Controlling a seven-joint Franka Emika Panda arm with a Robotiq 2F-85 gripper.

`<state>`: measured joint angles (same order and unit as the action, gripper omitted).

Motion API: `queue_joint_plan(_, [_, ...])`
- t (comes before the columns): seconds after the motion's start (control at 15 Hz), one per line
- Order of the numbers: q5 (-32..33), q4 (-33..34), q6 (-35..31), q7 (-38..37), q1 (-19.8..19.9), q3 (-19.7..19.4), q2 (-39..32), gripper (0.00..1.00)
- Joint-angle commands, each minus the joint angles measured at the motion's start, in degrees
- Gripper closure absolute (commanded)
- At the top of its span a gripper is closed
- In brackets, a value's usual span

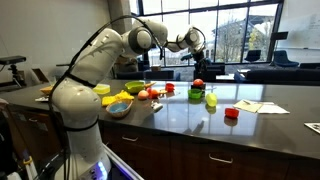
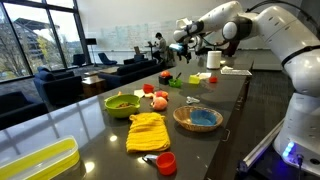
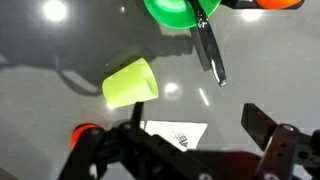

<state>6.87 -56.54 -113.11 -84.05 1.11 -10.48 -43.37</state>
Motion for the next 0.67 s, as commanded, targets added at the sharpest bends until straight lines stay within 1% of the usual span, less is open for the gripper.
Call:
queue_joint_plan(0.0, [0.0,0.4,-0.1,-0.1,-0.1,0.0,-0.2,0.00])
queue_joint_plan(0.13, [0.0,0.6,-0.2,-0.2,-0.2,0.0,-0.4,0.00])
queue_joint_plan(0.2, [1.0,-0.5,2.0,-0.2,-0.6,-0.6,0.0,0.00])
queue_joint_plan(0.27, [1.3,-2.0,2.7,-0.6,-0.6,-0.8,0.5,0.00])
queue_joint_plan(0.33, [1.1,-2.7,1.1,-1.7,-0.5,-0.8,0.6,0.00])
queue_joint_plan(0.4, [1.0,-3.0,-1.8,-3.1,-0.6,-0.9,0.4,0.00])
queue_joint_plan(0.47, [1.0,-3.1,-6.7,-5.1,-0.8,-1.1,0.0,0.00])
queue_joint_plan(0.53, [1.4,-2.8,-10.0,-6.5,-1.1,-1.4,-0.6,0.00])
queue_joint_plan(0.6, [1.5,-1.5,-11.0,-7.9,-1.3,-1.5,-1.3,0.00])
